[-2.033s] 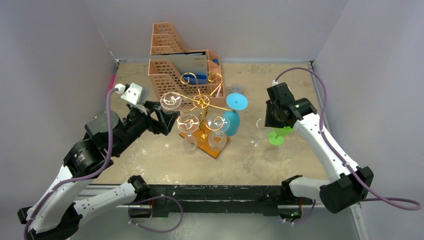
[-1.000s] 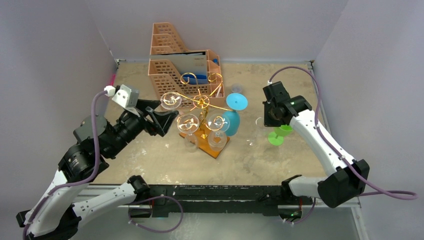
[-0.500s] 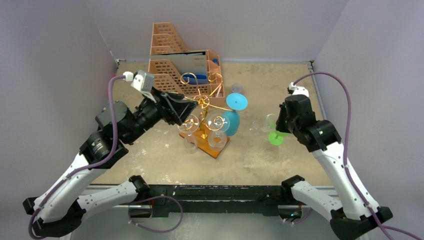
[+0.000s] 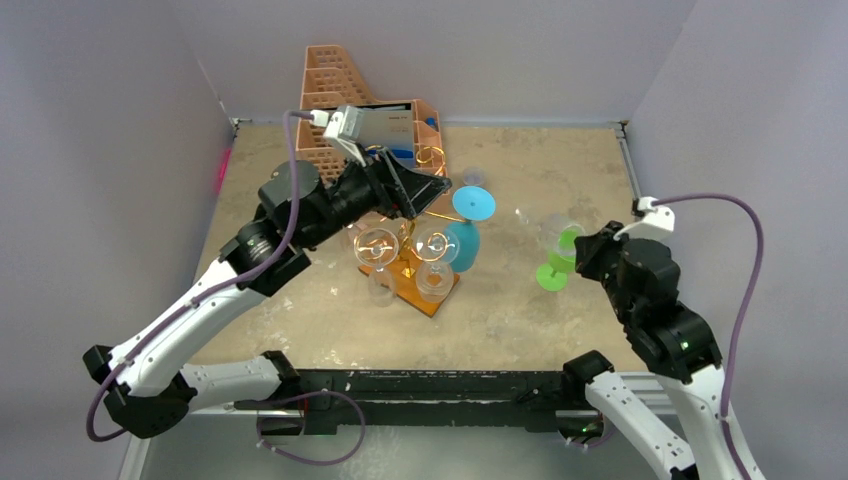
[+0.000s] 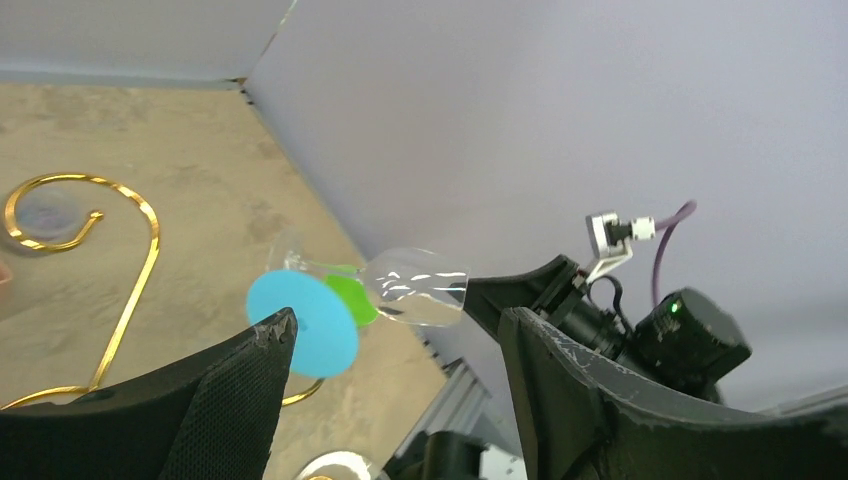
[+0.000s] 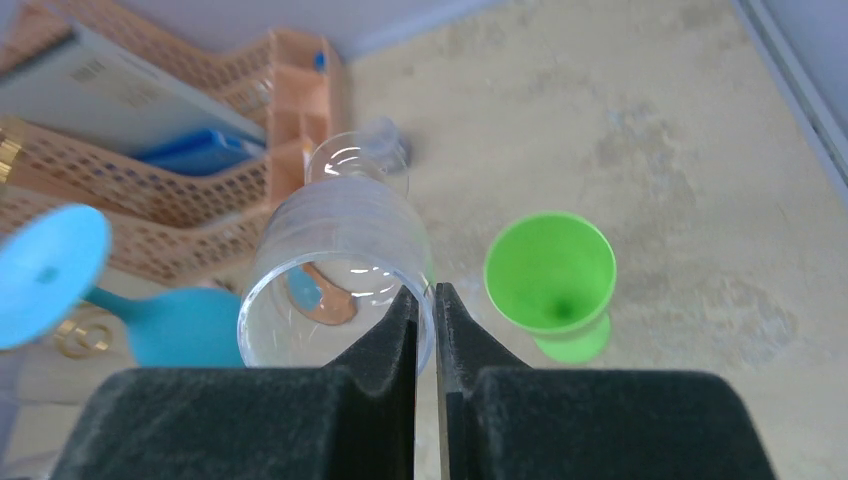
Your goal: Place the wine glass upside down on the wine glass rack
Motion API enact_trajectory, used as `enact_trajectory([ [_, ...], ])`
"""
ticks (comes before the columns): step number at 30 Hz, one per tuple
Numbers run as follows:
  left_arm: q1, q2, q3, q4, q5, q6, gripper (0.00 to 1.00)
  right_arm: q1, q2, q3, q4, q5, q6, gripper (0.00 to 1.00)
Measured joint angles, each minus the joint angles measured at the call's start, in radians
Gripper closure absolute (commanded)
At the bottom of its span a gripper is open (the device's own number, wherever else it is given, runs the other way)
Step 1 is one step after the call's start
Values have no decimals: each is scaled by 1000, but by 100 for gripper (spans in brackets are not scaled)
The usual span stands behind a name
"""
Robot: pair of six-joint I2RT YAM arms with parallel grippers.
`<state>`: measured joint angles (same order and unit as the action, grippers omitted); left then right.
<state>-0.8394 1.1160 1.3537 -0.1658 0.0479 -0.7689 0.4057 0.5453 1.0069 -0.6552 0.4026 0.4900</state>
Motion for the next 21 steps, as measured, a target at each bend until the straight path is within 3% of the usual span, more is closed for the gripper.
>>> enact_trajectory([
  [8,0,101,6,213,-14,-242,31,0,-24,3,241,6,-5,100],
  [14,0,241,88,230,-33,-445,37,0,-16,6,393,-19,-21,100],
  [21,-5,347,182,240,-4,-577,49,0,-19,7,525,-137,-25,100],
])
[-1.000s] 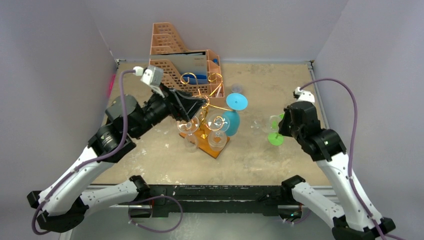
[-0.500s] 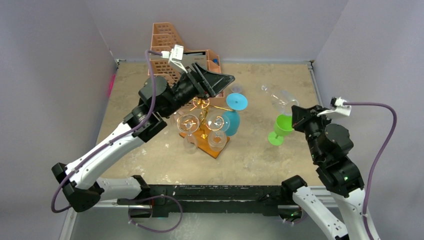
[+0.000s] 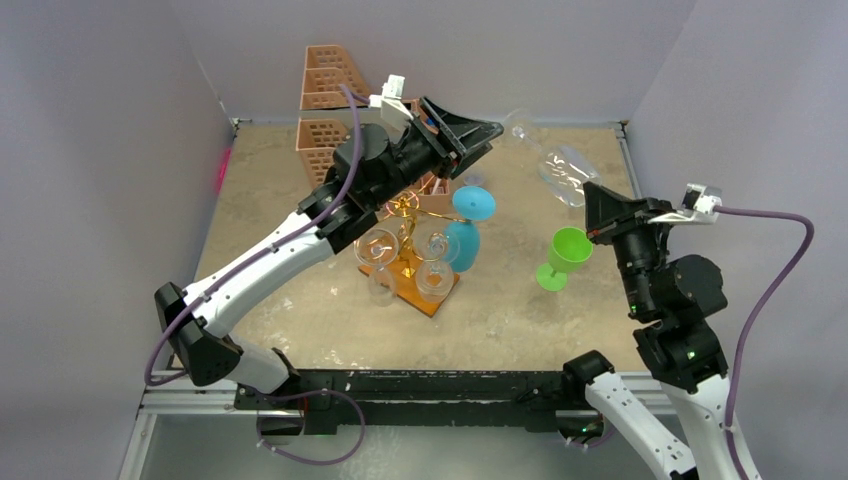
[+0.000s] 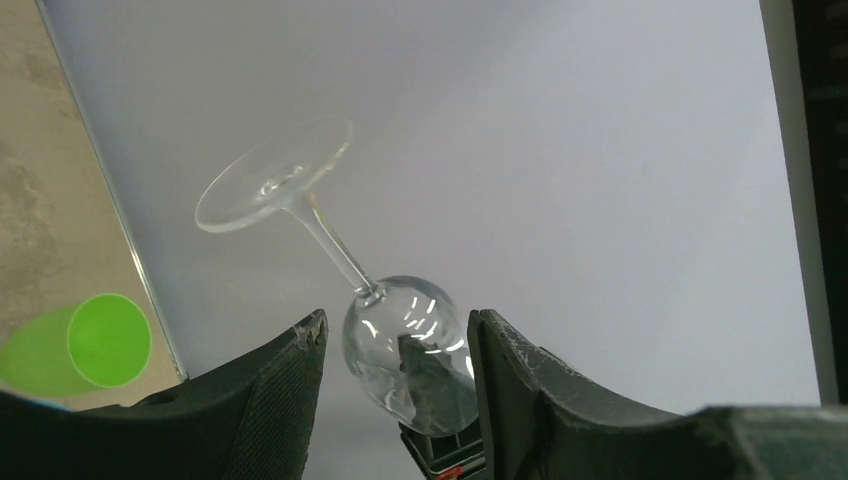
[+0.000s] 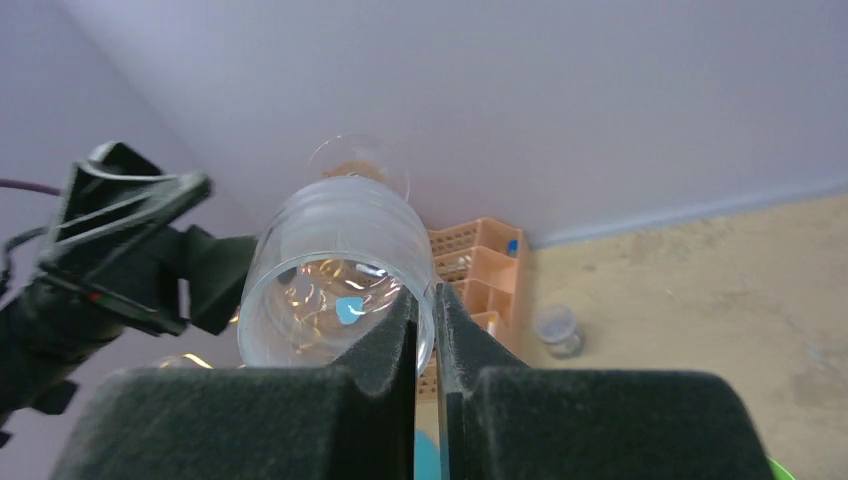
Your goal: Place the wine glass upside down on the wine glass rack
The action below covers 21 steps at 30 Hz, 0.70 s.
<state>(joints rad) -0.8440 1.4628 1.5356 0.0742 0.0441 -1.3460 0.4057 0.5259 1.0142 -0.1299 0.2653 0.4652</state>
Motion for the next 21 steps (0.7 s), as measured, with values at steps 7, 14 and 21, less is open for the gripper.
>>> enact_trajectory([
  [7,-44,27,5,27,35,-61,51,0,-11,0,104,-109,10,100],
  [14,-65,29,5,53,25,-85,55,0,5,0,128,-156,21,100],
  [21,-66,35,5,95,14,-103,63,0,2,0,125,-197,29,100],
])
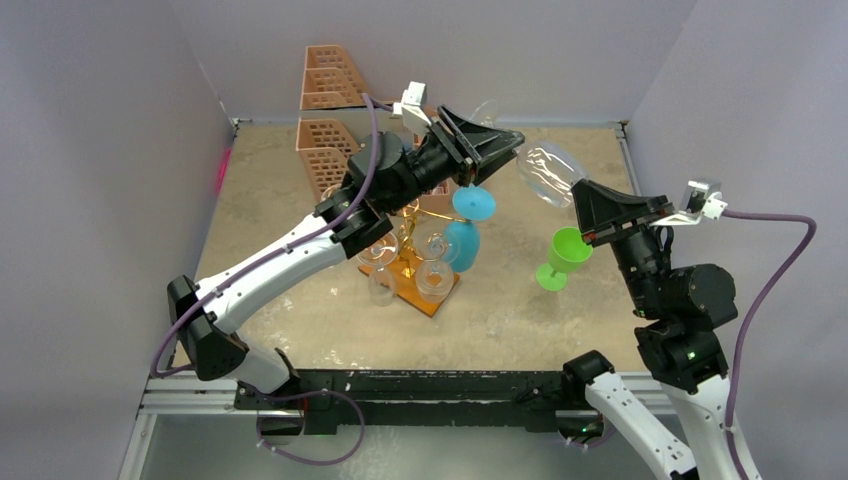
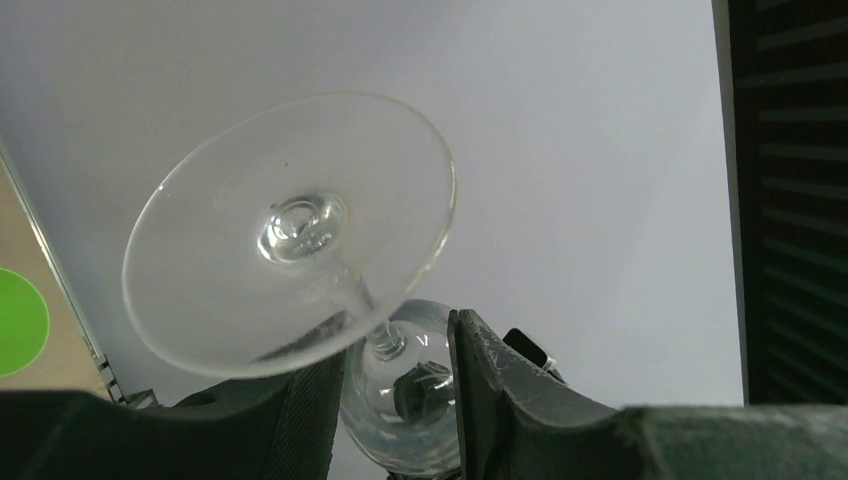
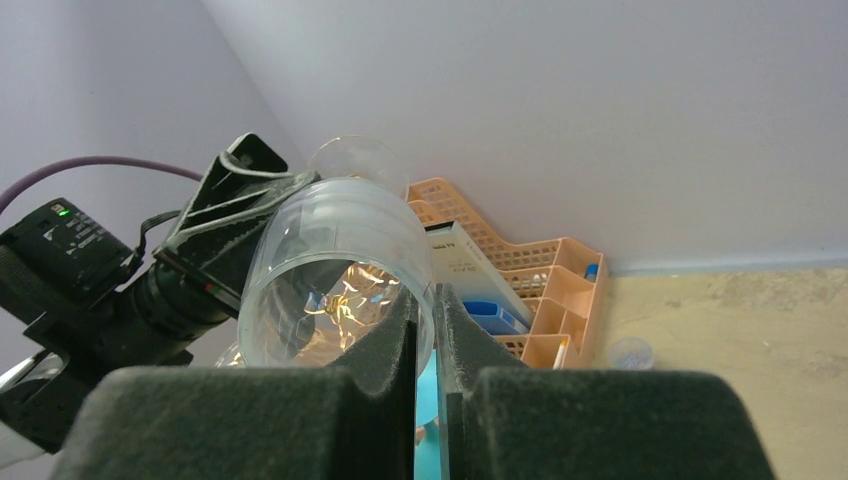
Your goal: Place the wine glass upside down on the wine glass rack
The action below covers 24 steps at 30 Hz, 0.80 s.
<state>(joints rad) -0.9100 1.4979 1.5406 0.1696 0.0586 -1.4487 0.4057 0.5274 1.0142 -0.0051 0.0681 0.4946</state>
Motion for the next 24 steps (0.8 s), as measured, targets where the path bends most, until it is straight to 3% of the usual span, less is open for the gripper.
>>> enact_trajectory([
  [9,0,22,0,45,2,-49,100,0,0,0,-7,-19,6,100],
  [15,0,18,-2,91,5,-53,100,0,-1,0,8,-34,18,100],
  [20,0,19,-16,145,24,-28,100,0,-9,0,8,-34,24,74],
  [24,0,23,-17,201,49,31,100,0,-13,0,-17,-29,26,61],
])
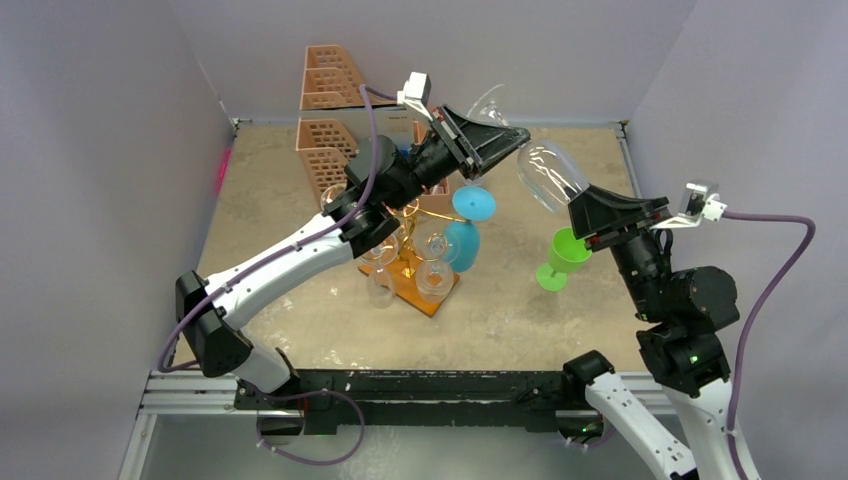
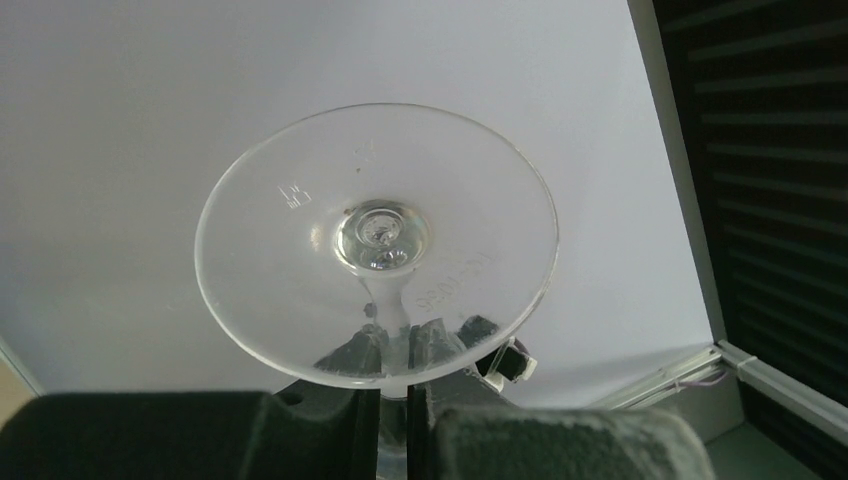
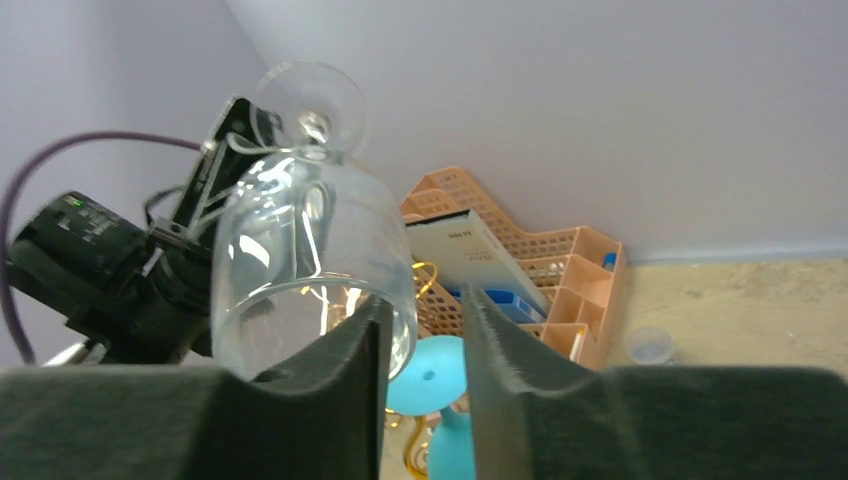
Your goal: Place the wine glass upside down on the wine glass rack
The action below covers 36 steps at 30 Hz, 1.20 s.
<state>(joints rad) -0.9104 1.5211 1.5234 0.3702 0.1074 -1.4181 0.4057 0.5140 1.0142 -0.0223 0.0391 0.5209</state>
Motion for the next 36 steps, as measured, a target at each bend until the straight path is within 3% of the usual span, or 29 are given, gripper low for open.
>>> enact_trajectory([
  [9,17,0,0,62,32,272,100,0,-23,2,-128,0,-6,40],
  [15,81,3,29,47,108,415,100,0,-51,2,-171,6,-18,37],
  [21,186,42,190,7,275,517,100,0,-84,-8,-188,25,-46,33],
  [29,198,64,368,-232,426,830,100,0,-10,50,-268,-3,-77,30],
  [36,221,127,575,-534,411,1131,100,0,142,154,-334,-87,-84,29],
])
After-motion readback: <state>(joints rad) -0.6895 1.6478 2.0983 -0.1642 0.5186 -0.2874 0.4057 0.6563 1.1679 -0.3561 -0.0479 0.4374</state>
